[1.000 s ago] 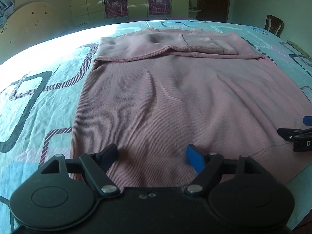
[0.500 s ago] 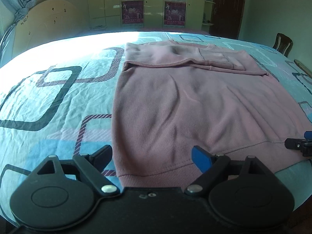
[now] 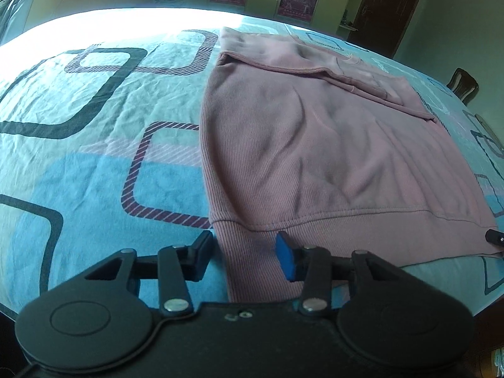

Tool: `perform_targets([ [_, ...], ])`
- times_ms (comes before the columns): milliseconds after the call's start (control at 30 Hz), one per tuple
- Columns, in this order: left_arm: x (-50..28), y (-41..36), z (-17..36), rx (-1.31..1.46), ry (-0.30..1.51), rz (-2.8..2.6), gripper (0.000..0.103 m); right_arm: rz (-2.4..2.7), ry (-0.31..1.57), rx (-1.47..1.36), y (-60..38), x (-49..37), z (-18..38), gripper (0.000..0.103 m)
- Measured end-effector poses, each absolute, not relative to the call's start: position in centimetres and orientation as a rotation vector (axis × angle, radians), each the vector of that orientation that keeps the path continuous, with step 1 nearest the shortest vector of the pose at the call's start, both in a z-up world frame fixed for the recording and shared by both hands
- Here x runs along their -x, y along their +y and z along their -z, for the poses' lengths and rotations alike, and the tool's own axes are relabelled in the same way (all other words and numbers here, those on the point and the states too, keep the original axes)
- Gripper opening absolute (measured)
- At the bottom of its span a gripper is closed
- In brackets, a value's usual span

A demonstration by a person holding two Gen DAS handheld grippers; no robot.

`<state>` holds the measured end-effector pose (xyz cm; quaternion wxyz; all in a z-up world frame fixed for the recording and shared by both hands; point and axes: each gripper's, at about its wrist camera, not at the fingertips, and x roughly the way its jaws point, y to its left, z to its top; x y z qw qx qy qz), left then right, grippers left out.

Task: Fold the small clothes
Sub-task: 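Close both tools on the hem of the pink sweatshirt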

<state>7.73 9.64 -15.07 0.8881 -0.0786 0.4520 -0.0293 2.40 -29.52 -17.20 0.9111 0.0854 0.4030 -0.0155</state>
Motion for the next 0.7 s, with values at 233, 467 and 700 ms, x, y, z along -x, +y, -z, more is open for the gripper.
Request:
perform_targets([
  [233, -8.4, 9.1, 15.2, 0.187, 0.969, 0.112, 0.012, 0.003, 0.88, -0.245, -30.5, -2.2, 17.7, 0.03],
  [467, -8.8, 10.1, 13.5, 0.259, 0.937, 0.121, 0.005, -0.057, 0.881, -0.306, -30.9, -2.9, 15.9, 0.011],
  [700, -10.5, 9.9, 9.6, 0.287, 0.831, 0.155, 0.005, -0.104, 0.809, -0.332, -30.9, -4.8, 12.4, 0.011],
])
